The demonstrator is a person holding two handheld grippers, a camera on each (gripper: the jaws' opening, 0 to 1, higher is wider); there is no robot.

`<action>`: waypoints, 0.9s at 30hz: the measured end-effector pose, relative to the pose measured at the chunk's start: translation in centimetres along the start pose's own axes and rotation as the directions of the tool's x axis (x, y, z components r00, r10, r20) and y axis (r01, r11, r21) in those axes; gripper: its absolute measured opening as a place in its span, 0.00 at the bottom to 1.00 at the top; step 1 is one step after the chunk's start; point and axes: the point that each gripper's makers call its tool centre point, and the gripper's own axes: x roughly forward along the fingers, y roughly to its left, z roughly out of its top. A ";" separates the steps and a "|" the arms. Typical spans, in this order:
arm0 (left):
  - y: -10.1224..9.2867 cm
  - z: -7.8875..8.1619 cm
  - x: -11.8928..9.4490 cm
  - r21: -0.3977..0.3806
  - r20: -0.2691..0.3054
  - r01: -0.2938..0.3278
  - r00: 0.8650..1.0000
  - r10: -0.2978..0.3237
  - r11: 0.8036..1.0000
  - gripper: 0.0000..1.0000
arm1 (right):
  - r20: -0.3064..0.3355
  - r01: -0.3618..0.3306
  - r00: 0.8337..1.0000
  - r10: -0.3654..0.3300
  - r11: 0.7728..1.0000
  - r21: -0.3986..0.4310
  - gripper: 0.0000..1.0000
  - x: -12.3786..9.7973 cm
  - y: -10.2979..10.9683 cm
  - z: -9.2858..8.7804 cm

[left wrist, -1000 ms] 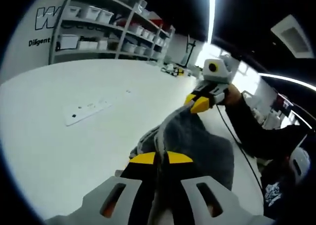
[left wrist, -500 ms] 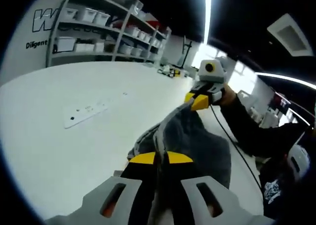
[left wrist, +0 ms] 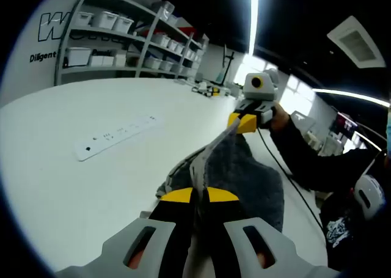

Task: Open the folded towel by lifting each exposed corner and separating the folded layers until the towel lies flat within the target outline without major curled edges

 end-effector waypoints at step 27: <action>-2.1 0.9 -0.7 0.031 0.024 0.014 1.000 -0.015 0.999 0.03 | 0.021 -0.028 0.999 0.030 0.998 -0.052 0.01 -1.2 1.0 1.6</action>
